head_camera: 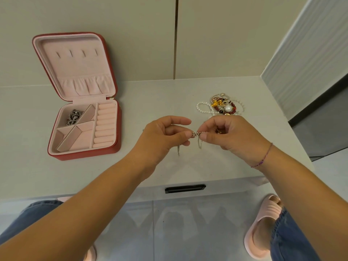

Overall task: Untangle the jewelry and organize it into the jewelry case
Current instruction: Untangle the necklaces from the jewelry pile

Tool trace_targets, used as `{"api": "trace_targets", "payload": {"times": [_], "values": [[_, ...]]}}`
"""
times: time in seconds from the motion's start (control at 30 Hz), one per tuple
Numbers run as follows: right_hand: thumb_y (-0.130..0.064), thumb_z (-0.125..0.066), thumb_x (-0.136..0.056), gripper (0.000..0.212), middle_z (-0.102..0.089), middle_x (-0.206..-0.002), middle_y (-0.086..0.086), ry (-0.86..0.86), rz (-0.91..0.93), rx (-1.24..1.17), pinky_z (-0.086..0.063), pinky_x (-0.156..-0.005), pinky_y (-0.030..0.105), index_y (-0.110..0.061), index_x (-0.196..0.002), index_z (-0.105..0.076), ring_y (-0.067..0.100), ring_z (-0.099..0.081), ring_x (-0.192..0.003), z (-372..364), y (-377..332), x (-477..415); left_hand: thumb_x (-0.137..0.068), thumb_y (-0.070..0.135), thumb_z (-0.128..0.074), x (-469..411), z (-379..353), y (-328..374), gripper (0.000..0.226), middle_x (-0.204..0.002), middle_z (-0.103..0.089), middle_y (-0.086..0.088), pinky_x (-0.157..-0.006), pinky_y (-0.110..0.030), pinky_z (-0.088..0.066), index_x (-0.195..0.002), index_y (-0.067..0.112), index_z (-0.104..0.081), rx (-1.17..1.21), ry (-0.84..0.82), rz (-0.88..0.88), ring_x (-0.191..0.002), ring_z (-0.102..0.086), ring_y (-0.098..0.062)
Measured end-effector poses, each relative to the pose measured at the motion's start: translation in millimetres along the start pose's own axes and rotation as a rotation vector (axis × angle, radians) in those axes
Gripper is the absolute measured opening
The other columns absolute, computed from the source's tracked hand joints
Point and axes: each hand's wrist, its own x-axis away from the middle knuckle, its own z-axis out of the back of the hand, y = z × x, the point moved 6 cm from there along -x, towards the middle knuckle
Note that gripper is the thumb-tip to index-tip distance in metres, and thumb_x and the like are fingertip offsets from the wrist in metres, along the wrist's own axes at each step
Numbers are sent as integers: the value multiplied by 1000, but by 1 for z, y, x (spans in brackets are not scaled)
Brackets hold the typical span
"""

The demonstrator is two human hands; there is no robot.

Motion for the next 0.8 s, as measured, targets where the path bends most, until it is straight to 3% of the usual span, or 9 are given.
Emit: {"api": "trace_targets", "payload": {"times": [0.27,0.47,0.67,0.8], "values": [[-8,-66,-84,6,-63,-60,-18,-52,23,-41,-38,-53,6,-13,-83,-70,-6,-52,-55,-4,-5,2,-86,5,-64,-3,1,-1,19,-80,-72,2,-86,-27,-51,-99,19,-68,199,4,23,-78,-66,-12],[-9,-61,-88,12,-59,-61,-13,-55,-14,-57,-40,-55,14,-16,-82,-67,0,-50,-57,-4,-2,1,-83,9,-69,-2,3,0,16,-79,-72,-2,-92,-35,-50,-95,19,-68,62,48,-13,-77,-66,-14],[-10,-55,-92,15,-59,-65,-6,-68,-80,-114,-39,-54,17,-15,-82,-66,5,-51,-58,-6,1,1,-92,14,-59,1,-3,4,13,-70,-65,5,-66,-16,-48,-96,15,-72,-101,-25,-80,-61,-54,-6],[-14,-54,-93,20,-58,-62,-6,-56,-84,-130,-39,-53,17,-13,-77,-64,6,-50,-57,-4,-1,1,-87,26,-64,2,-4,5,14,-72,-67,4,-67,-13,-47,-92,17,-74,-136,-38,-73,-66,-56,-3]]}}
